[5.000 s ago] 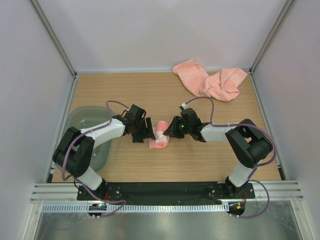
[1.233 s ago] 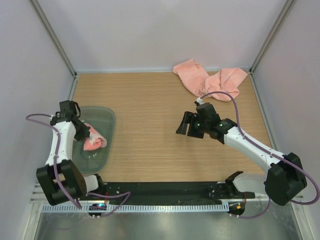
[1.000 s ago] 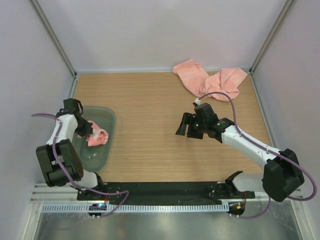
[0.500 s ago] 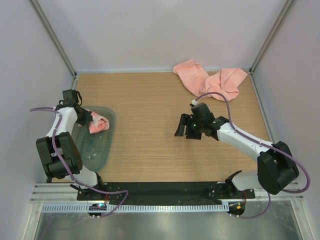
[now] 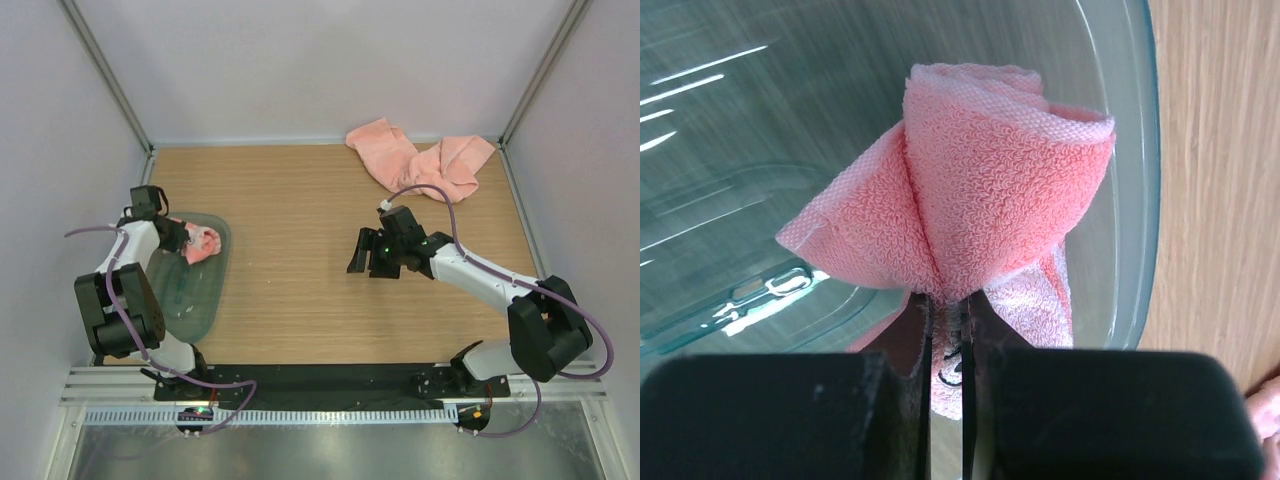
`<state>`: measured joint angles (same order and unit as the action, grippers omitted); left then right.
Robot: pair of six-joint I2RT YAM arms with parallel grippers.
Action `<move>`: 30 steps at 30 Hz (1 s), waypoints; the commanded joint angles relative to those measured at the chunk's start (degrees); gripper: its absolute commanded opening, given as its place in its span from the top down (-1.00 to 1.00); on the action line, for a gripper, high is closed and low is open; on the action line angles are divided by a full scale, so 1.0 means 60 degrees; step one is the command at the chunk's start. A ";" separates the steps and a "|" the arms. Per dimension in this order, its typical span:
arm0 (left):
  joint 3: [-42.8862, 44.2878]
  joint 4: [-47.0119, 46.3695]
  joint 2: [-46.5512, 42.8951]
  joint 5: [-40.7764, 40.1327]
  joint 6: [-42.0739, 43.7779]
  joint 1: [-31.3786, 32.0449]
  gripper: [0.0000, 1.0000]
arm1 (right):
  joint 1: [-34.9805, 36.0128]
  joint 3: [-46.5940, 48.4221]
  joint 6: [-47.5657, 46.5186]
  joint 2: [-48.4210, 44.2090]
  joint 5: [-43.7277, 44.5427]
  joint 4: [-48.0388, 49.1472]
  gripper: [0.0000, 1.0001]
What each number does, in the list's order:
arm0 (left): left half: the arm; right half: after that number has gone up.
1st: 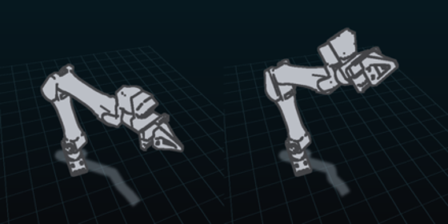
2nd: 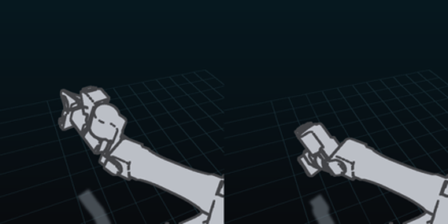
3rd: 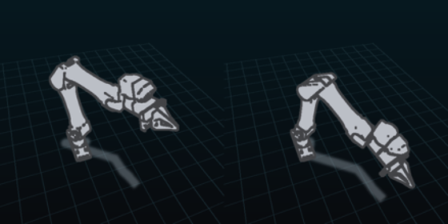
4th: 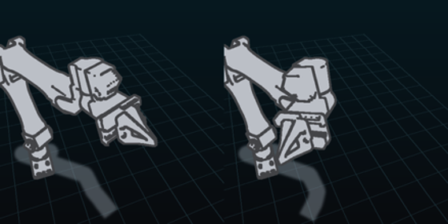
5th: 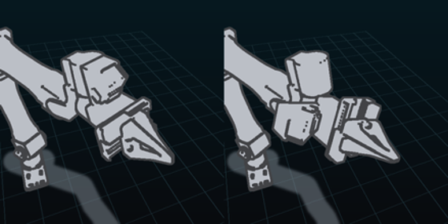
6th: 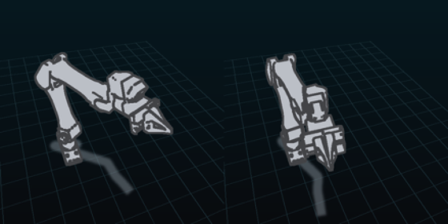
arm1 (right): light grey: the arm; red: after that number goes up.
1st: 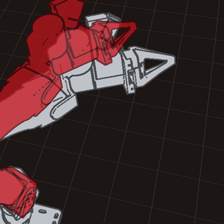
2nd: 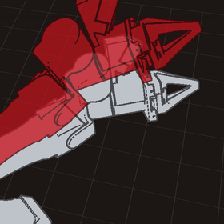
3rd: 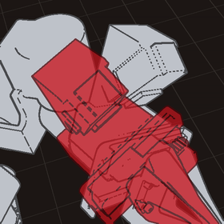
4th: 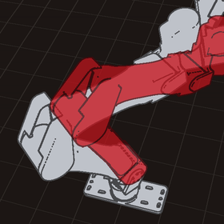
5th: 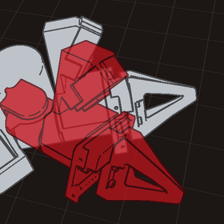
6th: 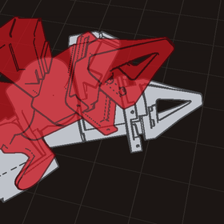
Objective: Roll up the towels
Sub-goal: Place the rolled towel into the container
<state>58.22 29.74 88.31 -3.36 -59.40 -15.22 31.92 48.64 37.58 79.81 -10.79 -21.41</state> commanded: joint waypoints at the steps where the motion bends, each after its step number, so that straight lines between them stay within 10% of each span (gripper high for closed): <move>1: -0.0195 -0.1160 -0.0437 -0.0115 -0.0574 0.0178 0.99 | 0.0041 0.0228 -0.0082 0.0014 -0.0194 0.0389 -0.41; 7: -0.0400 -0.1762 -0.0203 -0.0334 -0.0706 0.0457 0.91 | 0.0041 0.0184 -0.0053 0.0102 -0.0297 0.0506 -0.40; 17: -0.1074 -0.1983 -0.0026 -0.0232 -0.0414 0.0560 0.17 | 0.0056 0.0096 0.0006 0.0043 -0.0326 0.0580 -0.40; 30: -0.0870 -0.0768 -0.0231 0.0061 0.0304 0.0560 0.00 | 0.0143 0.0184 0.0093 -0.0206 -0.0224 0.0448 -0.41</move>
<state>51.51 22.09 88.23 -2.96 -59.68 -12.01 32.21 48.64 37.65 80.40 -12.03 -19.75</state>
